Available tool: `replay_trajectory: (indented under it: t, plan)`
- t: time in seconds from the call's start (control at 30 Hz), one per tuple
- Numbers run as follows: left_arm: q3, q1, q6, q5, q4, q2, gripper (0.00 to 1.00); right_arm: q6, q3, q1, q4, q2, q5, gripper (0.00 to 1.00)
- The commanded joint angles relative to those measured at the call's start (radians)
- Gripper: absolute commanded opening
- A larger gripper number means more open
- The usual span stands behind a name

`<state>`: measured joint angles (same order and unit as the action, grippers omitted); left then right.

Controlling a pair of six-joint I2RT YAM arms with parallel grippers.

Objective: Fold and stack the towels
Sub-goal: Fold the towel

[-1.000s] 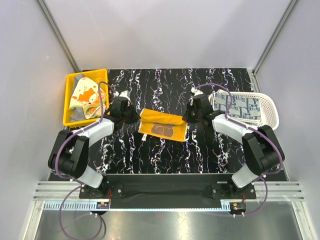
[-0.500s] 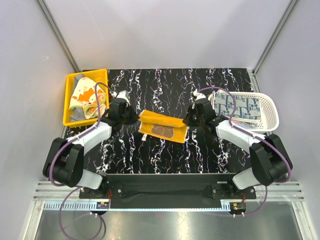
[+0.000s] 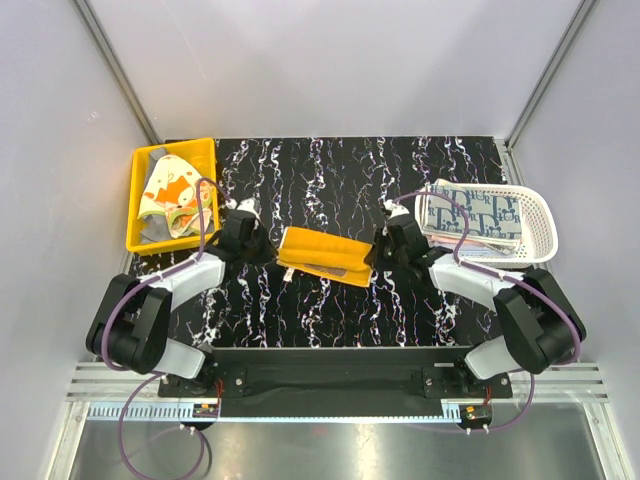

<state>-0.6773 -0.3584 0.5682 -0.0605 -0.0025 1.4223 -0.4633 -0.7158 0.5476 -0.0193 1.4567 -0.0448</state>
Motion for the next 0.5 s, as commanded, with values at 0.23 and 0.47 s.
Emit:
replay_trajectory:
  t: [0.23, 0.47]
  plan:
    - [0.041, -0.011, -0.021, -0.002, 0.049, -0.039, 0.23, -0.064, 0.061, 0.009, -0.074, -0.105, 0.023, 0.35]
    - [-0.013, -0.024, -0.016, 0.045, -0.043, -0.174, 0.34, -0.074, 0.000, 0.009, 0.051, -0.196, 0.063, 0.39]
